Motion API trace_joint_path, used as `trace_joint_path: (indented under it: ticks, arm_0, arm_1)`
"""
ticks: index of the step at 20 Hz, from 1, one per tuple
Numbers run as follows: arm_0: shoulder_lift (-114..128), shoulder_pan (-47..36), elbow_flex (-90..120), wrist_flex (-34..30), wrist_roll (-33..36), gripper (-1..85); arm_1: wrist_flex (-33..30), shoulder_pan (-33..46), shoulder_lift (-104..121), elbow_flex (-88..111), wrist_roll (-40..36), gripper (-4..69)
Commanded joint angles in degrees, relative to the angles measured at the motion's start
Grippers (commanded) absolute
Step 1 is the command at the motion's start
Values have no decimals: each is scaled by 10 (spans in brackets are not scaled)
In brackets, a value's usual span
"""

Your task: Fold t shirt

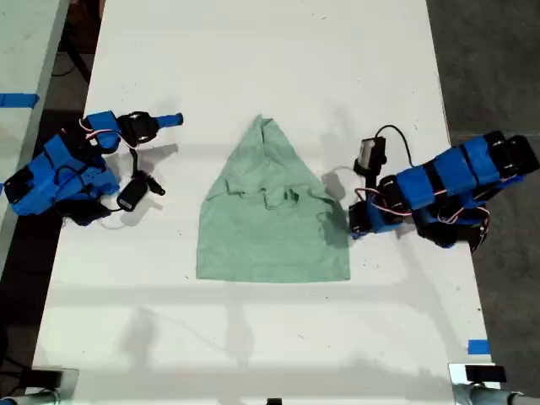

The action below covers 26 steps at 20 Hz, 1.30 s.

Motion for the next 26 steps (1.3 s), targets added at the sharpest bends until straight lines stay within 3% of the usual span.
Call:
trace_joint_path:
  ticks: [1, 2, 3, 6, 10, 11, 12, 14, 19, 26]
  arm_0:
    - [6, -3, 23, 2, -10, -3]
    - [6, -2, 23, 2, -10, -3]
    - [6, -2, 23, 2, -10, -3]
    - [6, -2, 23, 2, -10, -3]
    - [6, -2, 23, 2, -10, -3]
    - [6, -2, 23, 2, -10, -3]
    - [6, -2, 23, 2, -10, -3]
    - [6, -2, 23, 2, -10, -3]
    - [6, -3, 23, 2, -10, -3]
    - [6, -4, 23, 2, -8, -3]
  arm_1:
    - [-49, 0, 21, 4, -28, 265]
    - [-69, -1, 39, 23, -45, 372]
    - [-76, -3, 52, 34, -47, 371]
    - [-119, -5, 76, 83, -34, 242]
    - [-231, 0, 52, 164, -29, 253]
    - [-237, 2, 32, 166, -26, 151]
    - [-241, 0, 19, 163, -15, -4]
    - [-210, -4, 14, 130, -18, -4]
    - [-25, 13, 45, -18, -56, -4]
    - [58, -7, -225, -413, -155, -4]
